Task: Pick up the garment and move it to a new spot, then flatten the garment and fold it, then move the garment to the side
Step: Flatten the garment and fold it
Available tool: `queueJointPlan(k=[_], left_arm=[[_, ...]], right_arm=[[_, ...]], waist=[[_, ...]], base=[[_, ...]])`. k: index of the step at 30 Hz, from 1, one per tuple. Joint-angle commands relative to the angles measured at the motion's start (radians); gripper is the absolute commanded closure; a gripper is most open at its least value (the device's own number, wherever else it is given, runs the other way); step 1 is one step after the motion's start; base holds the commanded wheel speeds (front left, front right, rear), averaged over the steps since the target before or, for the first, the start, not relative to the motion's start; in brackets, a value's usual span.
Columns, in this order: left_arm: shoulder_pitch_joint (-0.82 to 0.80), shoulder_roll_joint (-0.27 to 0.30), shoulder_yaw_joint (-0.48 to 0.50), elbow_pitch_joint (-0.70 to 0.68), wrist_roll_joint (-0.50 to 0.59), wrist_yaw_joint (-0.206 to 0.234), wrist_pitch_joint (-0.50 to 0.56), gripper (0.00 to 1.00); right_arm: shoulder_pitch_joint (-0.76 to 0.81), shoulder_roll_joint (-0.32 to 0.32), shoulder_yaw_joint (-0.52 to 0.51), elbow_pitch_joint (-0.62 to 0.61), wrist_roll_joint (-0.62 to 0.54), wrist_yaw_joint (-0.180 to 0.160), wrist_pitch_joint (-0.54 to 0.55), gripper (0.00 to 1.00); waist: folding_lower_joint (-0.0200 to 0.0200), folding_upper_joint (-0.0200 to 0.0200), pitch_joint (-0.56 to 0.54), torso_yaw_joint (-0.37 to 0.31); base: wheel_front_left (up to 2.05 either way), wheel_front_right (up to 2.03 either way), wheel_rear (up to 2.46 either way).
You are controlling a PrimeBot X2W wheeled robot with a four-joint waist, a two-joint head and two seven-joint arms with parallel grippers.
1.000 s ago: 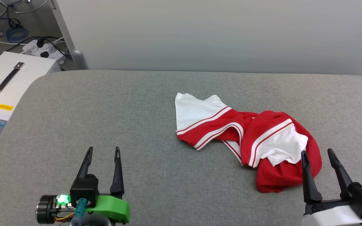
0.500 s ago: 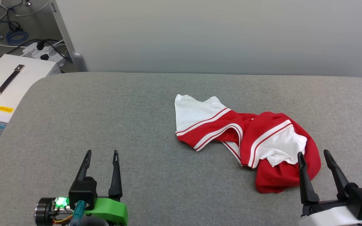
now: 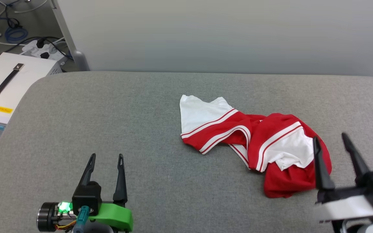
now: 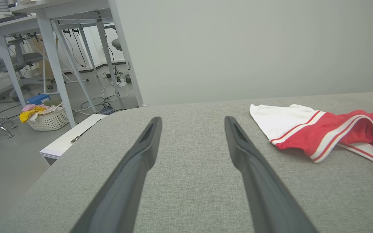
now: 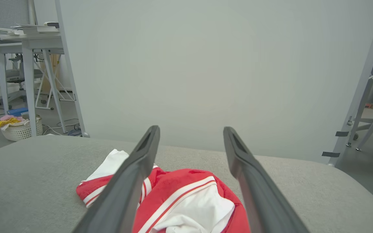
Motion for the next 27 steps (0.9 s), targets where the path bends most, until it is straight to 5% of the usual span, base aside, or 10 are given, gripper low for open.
queueJointPlan(k=[1, 7, 12, 19, 27], left_arm=[[0.001, -0.008, 0.005, -0.001, 0.011, -0.006, -0.006, 0.00], [-0.018, -0.021, 0.011, -0.008, 0.022, -0.014, -0.006, 0.00], [-0.035, -0.031, 0.012, -0.011, 0.030, -0.021, -0.006, 0.00], [-0.068, -0.047, 0.011, -0.020, 0.038, -0.026, -0.006, 0.00], [-0.125, -0.065, 0.005, -0.042, 0.046, -0.026, -0.006, 0.00]], right_arm=[[-0.047, -0.019, -0.006, -0.015, -0.006, -0.001, -0.005, 0.00], [-0.210, -0.164, 0.045, -0.024, 0.016, -0.001, -0.005, 0.00], [-0.351, -0.354, 0.221, 0.073, 0.105, -0.001, 0.031, 0.00], [-0.561, -0.600, 0.557, 0.092, 0.356, -0.001, 0.365, 0.00], [-0.780, -0.736, 0.941, 0.074, 0.647, -0.001, 0.828, 0.00]], waist=[[0.0001, 0.0000, 0.010, 0.003], [0.0001, 0.0000, 0.041, 0.012], [0.0001, 0.0000, 0.074, 0.024], [0.0001, 0.0000, 0.122, 0.045], [0.0001, 0.0000, 0.221, 0.086]], base=[[0.00, 0.00, 0.00], [0.00, 0.00, 0.00], [0.00, 0.00, 0.00], [0.00, 0.00, 0.00], [0.00, 0.00, 0.00]])
